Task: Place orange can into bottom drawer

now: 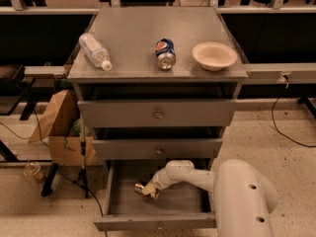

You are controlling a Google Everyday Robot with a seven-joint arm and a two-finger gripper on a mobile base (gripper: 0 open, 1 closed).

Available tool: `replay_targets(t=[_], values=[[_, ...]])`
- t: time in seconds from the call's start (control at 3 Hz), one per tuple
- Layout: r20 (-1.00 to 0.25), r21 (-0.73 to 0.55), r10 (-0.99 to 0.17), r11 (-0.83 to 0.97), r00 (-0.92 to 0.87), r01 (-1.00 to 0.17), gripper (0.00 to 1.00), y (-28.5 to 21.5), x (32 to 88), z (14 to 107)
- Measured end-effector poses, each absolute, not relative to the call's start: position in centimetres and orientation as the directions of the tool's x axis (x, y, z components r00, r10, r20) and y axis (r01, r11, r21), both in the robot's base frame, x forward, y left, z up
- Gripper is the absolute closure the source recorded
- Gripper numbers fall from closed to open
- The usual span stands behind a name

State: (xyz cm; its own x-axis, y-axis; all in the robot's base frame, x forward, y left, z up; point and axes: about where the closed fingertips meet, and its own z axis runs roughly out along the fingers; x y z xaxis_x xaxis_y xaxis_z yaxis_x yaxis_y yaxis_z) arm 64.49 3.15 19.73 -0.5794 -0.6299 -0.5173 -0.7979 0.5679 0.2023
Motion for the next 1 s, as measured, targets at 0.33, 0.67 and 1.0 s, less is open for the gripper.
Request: replay_targets(t=[0.33, 0.67, 1.0], values=[[-0.518, 0.220, -0.624, 0.564, -0.585, -0.796, 0.75, 2.80, 63.77, 18.74], [-0.529, 0.243, -0.612, 0.555, -0.588, -0.796, 0.50, 2.76, 63.16, 18.13], [-0.530, 0.244, -0.612, 0.552, -0.586, -0.797, 0.20, 2.79, 63.11, 18.08]])
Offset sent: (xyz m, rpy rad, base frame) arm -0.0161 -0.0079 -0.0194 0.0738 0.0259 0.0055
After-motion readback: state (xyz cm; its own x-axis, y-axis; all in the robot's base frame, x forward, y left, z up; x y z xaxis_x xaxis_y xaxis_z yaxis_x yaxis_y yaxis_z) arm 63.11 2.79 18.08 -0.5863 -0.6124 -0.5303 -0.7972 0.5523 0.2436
